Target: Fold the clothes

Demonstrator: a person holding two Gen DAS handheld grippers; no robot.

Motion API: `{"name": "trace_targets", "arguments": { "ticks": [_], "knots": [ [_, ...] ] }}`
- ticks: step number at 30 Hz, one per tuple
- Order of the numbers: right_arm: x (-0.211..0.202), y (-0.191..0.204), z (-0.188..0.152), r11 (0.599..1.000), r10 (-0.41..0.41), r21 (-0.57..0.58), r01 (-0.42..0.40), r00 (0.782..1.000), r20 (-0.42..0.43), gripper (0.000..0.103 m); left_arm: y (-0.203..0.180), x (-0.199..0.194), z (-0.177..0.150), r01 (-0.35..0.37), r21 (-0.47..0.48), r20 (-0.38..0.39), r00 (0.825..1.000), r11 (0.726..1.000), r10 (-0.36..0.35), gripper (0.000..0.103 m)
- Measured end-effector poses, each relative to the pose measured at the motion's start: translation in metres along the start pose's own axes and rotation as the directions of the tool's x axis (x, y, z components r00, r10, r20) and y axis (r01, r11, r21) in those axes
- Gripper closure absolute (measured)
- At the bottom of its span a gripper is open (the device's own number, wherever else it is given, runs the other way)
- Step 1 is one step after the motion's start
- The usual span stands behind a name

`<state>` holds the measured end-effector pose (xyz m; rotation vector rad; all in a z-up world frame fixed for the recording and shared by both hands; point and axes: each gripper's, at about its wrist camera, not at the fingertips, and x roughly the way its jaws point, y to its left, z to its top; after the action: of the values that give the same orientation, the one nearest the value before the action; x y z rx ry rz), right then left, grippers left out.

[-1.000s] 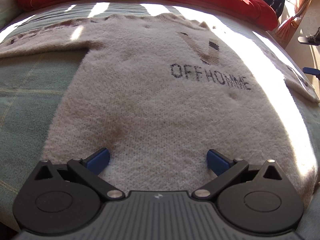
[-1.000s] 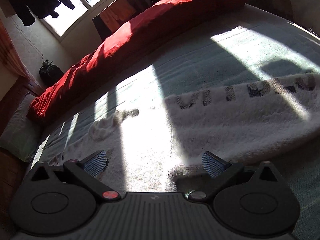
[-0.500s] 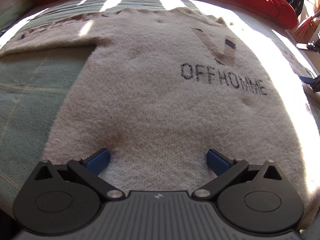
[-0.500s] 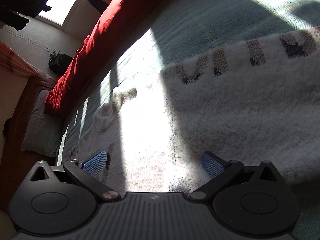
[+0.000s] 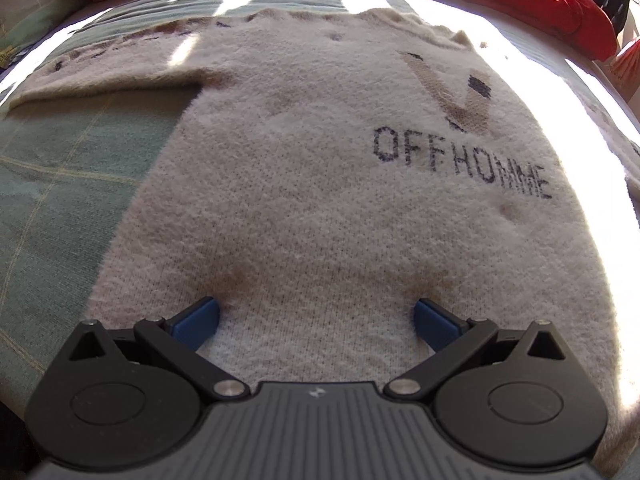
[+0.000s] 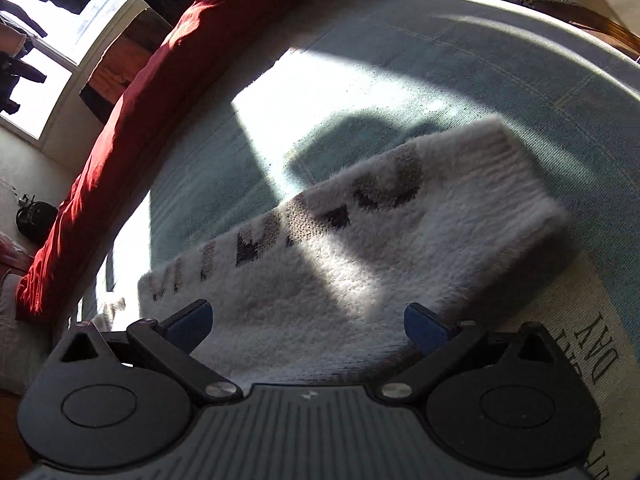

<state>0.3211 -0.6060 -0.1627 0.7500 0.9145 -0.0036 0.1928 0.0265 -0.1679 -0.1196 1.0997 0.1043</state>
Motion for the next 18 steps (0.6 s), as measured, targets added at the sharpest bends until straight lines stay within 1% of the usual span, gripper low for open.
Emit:
{"name": "trace_targets", "arguments": {
  "ticks": [1,3,6,8,10,11,15,18],
  "knots": [
    [0.002,0.007,0.002,1.000,0.014,-0.006,-0.014,1.000,0.003,0.000,0.000,0.000,0.000,-0.003,-0.001,-0.001,1.000,1.000,0.003,0.000],
    [0.017,0.029,0.004,0.996,0.088,-0.020,-0.089,0.996,-0.017,0.000,-0.001,0.001,0.001,-0.006,-0.002,-0.003,1.000,1.000,0.006,0.000],
    [0.041,0.063,0.005,0.980,0.192,-0.041,-0.194,0.980,-0.052,0.000,0.000,0.001,0.001,-0.008,-0.003,-0.004,1.000,1.000,0.008,0.000],
    [0.062,0.089,0.000,0.968,0.234,-0.068,-0.241,0.968,-0.089,0.000,0.000,0.002,0.001,-0.007,-0.004,-0.003,1.000,1.000,0.007,0.000],
    [0.081,0.110,-0.007,0.958,0.258,-0.094,-0.270,0.958,-0.122,0.000,-0.001,0.002,0.001,-0.009,-0.004,-0.005,1.000,1.000,0.009,0.000],
    [0.084,0.111,-0.008,0.959,0.254,-0.098,-0.267,0.959,-0.124,0.000,-0.001,0.002,0.002,-0.009,-0.004,-0.006,1.000,1.000,0.009,0.000],
    [0.065,0.068,0.005,0.982,0.168,-0.069,-0.173,0.983,-0.071,0.000,0.000,0.002,0.002,-0.009,-0.003,-0.008,1.000,1.000,0.009,0.000],
    [0.050,0.036,0.014,0.994,0.101,-0.044,-0.103,0.994,-0.033,0.000,0.000,0.003,0.002,-0.008,-0.003,-0.004,1.000,1.000,0.008,0.000]
  ]
}}
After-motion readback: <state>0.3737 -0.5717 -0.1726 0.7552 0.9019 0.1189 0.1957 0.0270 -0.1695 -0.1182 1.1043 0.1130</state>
